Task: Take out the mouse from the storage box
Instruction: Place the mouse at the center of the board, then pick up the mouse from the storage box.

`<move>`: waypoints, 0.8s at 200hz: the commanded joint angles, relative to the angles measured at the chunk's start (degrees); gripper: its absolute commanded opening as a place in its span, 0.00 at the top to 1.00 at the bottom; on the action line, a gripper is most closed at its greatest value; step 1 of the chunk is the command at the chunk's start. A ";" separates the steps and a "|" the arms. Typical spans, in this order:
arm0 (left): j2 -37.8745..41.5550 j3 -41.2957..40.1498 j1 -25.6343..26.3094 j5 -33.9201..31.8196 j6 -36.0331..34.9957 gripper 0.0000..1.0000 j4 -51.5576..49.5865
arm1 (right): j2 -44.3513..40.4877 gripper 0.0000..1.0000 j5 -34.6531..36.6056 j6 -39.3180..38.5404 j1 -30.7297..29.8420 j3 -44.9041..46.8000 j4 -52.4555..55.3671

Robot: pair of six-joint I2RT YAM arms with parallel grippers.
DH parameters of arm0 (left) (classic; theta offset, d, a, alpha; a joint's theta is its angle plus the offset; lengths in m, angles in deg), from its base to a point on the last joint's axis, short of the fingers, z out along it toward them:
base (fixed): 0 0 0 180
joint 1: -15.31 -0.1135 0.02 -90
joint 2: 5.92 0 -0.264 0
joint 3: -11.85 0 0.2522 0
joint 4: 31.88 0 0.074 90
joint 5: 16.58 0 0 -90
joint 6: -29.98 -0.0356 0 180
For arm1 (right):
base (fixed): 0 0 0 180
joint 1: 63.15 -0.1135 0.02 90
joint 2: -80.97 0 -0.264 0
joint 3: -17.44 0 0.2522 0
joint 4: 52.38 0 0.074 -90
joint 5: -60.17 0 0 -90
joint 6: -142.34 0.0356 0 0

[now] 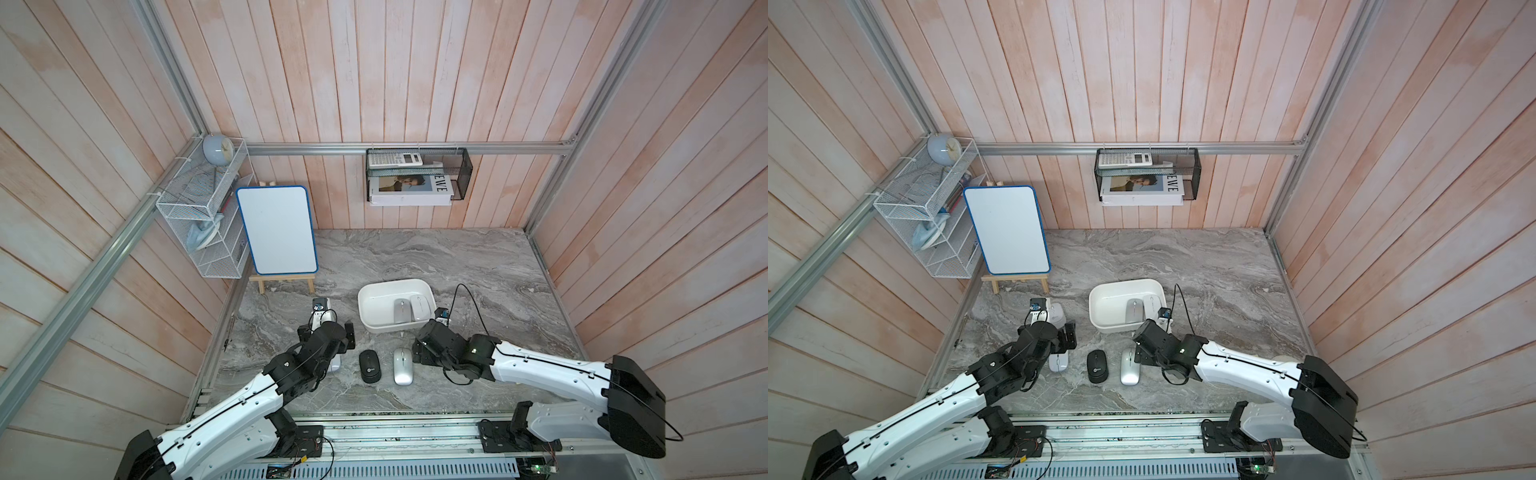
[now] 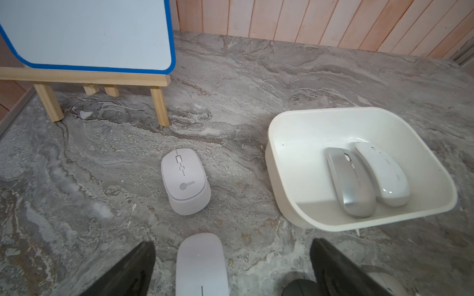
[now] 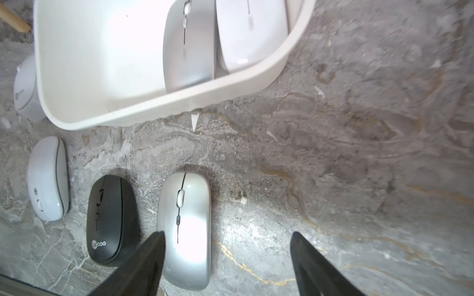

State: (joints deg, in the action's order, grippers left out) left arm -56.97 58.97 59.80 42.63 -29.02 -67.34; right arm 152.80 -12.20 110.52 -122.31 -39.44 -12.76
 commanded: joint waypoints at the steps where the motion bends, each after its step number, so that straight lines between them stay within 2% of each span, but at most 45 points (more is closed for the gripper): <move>1: -2.90 5.71 0.16 6.96 0.83 0.00 -1.66 | -2.75 0.20 7.85 -2.69 0.27 0.44 2.54; 21: -8.68 11.90 0.16 11.59 0.36 0.00 -4.61 | -5.59 0.20 11.51 -3.67 0.35 0.94 2.62; 46: -17.52 21.17 0.16 13.28 0.73 0.00 -8.97 | -10.11 0.19 16.84 -2.59 0.44 1.82 3.65; 88: -33.86 36.08 0.16 16.61 3.33 0.00 -16.54 | -15.34 0.17 20.53 -2.45 1.19 4.96 0.09; 160: -56.14 54.25 0.16 18.90 3.98 0.00 -25.26 | -13.11 0.17 17.64 -4.95 5.98 3.35 -0.73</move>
State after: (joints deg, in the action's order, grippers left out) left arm -108.66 108.30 59.80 60.14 -25.63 -87.40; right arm 138.59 5.46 107.28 -117.91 -34.83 -13.37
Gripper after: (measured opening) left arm 0.996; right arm 0.834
